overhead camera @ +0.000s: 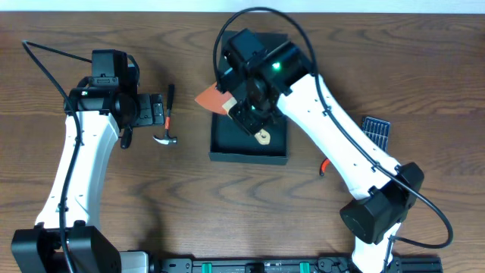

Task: Pack container
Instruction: 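Lift the scraper and carry it over the green box with the right gripper, then open the right gripper to drop the scraper into the box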

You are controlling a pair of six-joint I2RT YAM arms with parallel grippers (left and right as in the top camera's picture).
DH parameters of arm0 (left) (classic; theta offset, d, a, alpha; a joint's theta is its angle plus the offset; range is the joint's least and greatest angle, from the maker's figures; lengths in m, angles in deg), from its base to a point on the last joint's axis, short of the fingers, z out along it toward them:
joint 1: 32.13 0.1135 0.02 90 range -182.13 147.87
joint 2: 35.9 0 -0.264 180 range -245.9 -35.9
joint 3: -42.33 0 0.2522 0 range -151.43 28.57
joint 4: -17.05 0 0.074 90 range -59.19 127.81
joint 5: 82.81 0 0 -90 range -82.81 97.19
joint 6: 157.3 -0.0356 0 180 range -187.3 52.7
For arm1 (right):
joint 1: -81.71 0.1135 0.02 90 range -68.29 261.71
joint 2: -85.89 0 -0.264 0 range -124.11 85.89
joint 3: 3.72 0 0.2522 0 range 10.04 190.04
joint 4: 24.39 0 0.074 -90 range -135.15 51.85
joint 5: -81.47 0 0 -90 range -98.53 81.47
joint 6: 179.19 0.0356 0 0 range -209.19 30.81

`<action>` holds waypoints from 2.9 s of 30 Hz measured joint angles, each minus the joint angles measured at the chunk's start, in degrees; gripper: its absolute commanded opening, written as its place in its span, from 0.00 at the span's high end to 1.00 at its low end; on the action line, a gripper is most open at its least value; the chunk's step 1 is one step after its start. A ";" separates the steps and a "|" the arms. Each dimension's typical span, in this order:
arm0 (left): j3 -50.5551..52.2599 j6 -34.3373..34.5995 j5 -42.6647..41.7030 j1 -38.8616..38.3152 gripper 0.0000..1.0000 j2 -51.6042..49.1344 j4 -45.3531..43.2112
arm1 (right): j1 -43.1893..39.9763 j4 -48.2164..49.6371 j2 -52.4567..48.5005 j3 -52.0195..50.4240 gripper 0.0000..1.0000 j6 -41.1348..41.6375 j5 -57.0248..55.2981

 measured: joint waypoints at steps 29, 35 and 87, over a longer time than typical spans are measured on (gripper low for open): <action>-0.02 0.00 0.00 0.00 0.01 0.00 1.11 | -5.05 21.75 -0.44 -25.53 0.98 -5.03 -0.55; -0.02 0.00 0.00 0.00 0.02 0.00 1.11 | -5.22 24.30 -0.44 -26.97 0.96 -4.96 0.20; -0.02 0.61 -0.15 0.00 0.01 0.00 1.31 | -17.97 -14.10 -2.97 38.21 0.01 17.40 -5.16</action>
